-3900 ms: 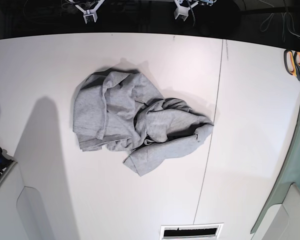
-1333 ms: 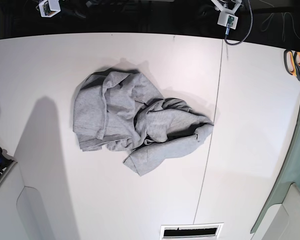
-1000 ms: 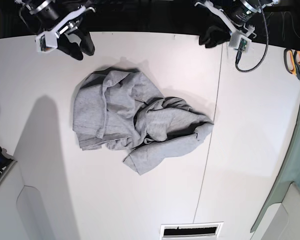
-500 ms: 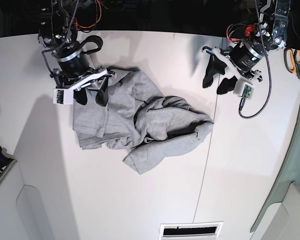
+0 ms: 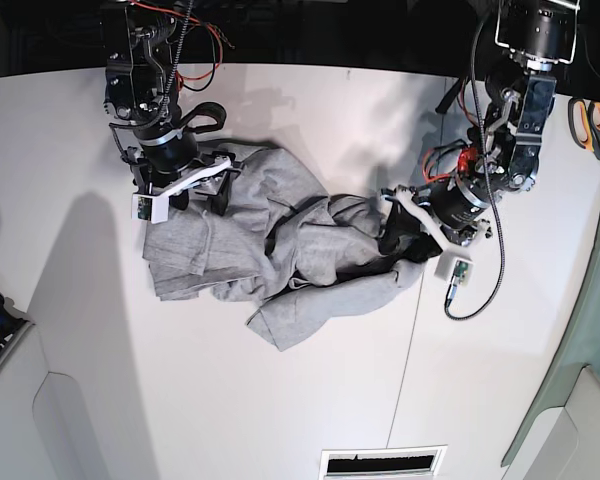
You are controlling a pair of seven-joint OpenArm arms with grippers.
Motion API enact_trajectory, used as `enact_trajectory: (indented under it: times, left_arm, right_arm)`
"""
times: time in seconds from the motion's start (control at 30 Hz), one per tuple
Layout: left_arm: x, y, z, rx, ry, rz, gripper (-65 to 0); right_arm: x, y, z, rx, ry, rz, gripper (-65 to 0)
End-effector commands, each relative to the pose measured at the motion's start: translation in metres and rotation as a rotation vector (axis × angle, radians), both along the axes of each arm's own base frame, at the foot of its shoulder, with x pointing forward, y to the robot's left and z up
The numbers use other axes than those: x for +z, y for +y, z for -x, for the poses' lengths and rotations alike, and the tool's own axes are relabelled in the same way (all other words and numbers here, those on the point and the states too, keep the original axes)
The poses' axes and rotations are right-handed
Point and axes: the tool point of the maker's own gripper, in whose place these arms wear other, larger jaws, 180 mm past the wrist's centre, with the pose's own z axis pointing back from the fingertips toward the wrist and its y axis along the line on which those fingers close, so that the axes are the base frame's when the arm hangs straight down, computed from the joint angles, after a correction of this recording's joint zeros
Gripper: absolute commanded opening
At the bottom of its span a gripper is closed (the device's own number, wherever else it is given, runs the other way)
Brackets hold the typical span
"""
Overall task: Layout the t-shirt on the table in an organized manner, then fold the t-shirt properly
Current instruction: 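Lower both grippers onto the grey t-shirt and pinch the fabric, then pull the held fabric apart with both grippers to spread the shirt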
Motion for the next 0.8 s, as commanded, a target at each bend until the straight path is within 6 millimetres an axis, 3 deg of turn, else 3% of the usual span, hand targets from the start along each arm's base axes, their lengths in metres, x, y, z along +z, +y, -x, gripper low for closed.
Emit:
enact_trajectory:
  times: [0.0, 0.2, 0.47, 0.63, 0.77]
  left_arm:
    - [0.012, 0.002, -0.015, 0.010, -0.043, 0.012, -31.9]
    - [0.006, 0.009, -0.035, 0.036, -0.021, 0.009, -31.9]
    - [0.021, 0.030, -0.052, 0.070, -0.070, -0.037, -31.9]
    - [0.019, 0.025, -0.046, 0.030, 0.015, -0.077, -31.9]
    - [0.040, 0.027, -0.054, 0.029, -0.037, -0.155, -31.9]
  right_arm:
    - [0.007, -0.001, -0.006, -0.004, -0.026, 0.002, -29.6]
    - [0.007, -0.001, -0.006, -0.004, -0.027, 0.002, -29.6]
    - [0.007, -0.001, -0.006, -0.004, -0.027, 0.002, -29.6]
    - [0.008, -0.002, -0.007, -0.005, -0.032, 0.002, -29.6]
    - [0.009, -0.002, -0.008, -0.007, -0.038, 0.002, -29.6]
